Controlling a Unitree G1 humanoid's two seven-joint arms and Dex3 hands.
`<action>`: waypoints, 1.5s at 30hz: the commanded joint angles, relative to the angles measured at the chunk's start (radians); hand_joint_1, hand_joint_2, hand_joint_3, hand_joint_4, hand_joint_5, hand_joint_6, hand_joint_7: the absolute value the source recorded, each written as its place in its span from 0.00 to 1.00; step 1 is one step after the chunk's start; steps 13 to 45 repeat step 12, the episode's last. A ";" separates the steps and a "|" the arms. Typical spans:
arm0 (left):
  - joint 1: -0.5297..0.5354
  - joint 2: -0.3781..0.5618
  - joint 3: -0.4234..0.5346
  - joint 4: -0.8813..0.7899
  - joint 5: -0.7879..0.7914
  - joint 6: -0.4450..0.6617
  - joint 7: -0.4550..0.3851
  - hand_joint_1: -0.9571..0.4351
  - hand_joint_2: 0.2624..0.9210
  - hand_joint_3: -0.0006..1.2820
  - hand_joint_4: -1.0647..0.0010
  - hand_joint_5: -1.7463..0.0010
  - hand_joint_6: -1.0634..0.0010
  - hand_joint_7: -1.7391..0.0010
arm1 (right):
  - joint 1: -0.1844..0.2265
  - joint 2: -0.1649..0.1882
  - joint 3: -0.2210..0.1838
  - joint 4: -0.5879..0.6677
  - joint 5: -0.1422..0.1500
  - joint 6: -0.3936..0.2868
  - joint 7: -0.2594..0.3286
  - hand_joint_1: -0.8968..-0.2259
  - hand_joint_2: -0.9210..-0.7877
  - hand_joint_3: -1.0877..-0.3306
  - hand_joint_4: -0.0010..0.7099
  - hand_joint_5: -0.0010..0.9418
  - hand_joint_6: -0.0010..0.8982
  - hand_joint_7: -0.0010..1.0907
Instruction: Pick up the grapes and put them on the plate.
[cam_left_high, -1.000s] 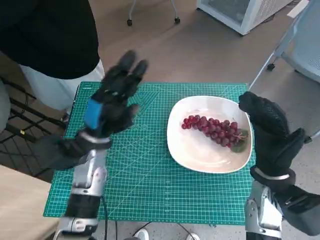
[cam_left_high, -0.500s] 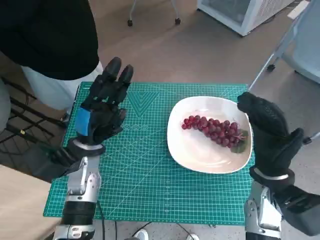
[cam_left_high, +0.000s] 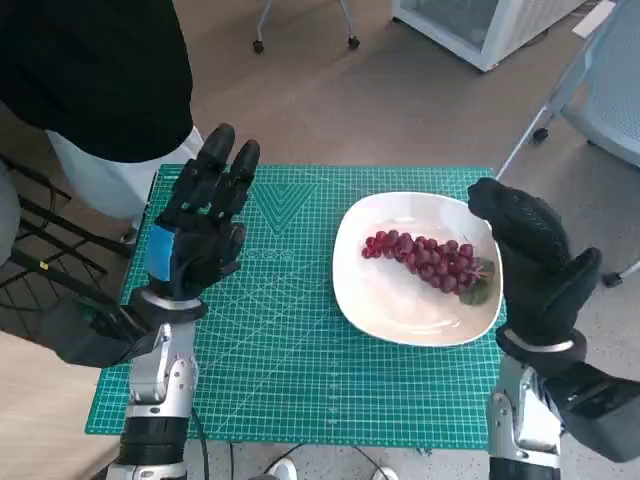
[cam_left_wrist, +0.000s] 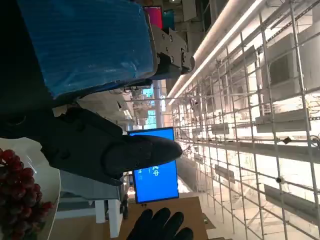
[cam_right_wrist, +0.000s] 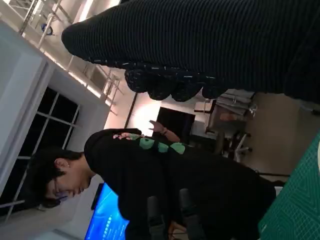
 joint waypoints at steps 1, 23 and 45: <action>0.015 0.004 -0.004 -0.022 0.001 0.010 -0.011 0.26 1.00 0.37 0.78 0.99 0.72 0.99 | 0.007 -0.001 0.002 0.011 0.002 0.012 0.010 0.37 0.00 0.51 0.47 0.00 0.07 0.31; 0.023 0.009 -0.001 -0.014 0.007 0.005 -0.025 0.25 1.00 0.37 0.78 0.99 0.72 0.99 | 0.008 -0.001 0.002 0.015 0.001 0.006 0.018 0.38 0.00 0.51 0.47 0.00 0.07 0.31; 0.023 0.009 -0.001 -0.014 0.007 0.005 -0.025 0.25 1.00 0.37 0.78 0.99 0.72 0.99 | 0.008 -0.001 0.002 0.015 0.001 0.006 0.018 0.38 0.00 0.51 0.47 0.00 0.07 0.31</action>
